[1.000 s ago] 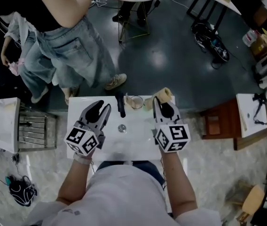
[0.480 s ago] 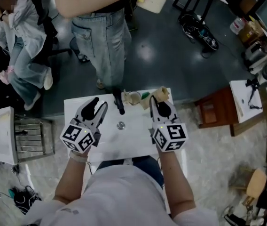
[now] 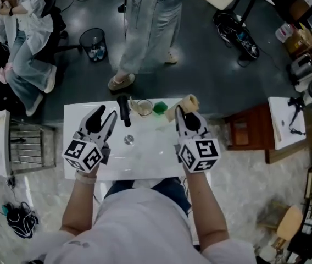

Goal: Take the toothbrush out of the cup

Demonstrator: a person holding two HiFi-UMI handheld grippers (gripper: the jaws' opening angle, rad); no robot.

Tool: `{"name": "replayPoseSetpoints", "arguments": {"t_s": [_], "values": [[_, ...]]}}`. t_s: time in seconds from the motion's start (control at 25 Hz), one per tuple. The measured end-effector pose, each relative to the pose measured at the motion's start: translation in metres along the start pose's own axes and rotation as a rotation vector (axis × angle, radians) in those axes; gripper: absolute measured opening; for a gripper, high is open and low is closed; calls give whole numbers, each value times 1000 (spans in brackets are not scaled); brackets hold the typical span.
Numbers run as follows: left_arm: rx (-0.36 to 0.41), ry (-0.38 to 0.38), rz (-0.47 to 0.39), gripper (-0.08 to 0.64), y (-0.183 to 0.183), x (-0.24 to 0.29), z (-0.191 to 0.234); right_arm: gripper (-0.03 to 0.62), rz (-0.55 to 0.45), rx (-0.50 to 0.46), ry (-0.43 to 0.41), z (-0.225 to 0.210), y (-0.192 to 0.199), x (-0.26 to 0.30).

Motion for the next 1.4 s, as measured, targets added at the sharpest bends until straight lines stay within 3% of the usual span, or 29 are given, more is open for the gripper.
{"name": "replayPoseSetpoints", "arguments": {"t_s": [0.44,0.8,1.08,1.4], "values": [[-16,-178,31,183,28,39,-90,48,20,46,-136,-104,4,-23],[-21,-350,5,186,33,65,-180,48,64,44,-316,-158,-2,-36],[-81,-426,-28,184,38,70,-208,48,88,38,-405,-170,-6,-37],[-114,-480,-9,184,52,79,-198,48,107,22,-453,-152,-14,-24]]}}
Point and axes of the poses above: the fingertips, and each gripper's own axes: x forward along the fingers, z to its left, y out of its underside, the point moved 10 cm from there along -x, backward along the fingers, and after that the axes turned 4 degrees about x, right-handed, at the moved point
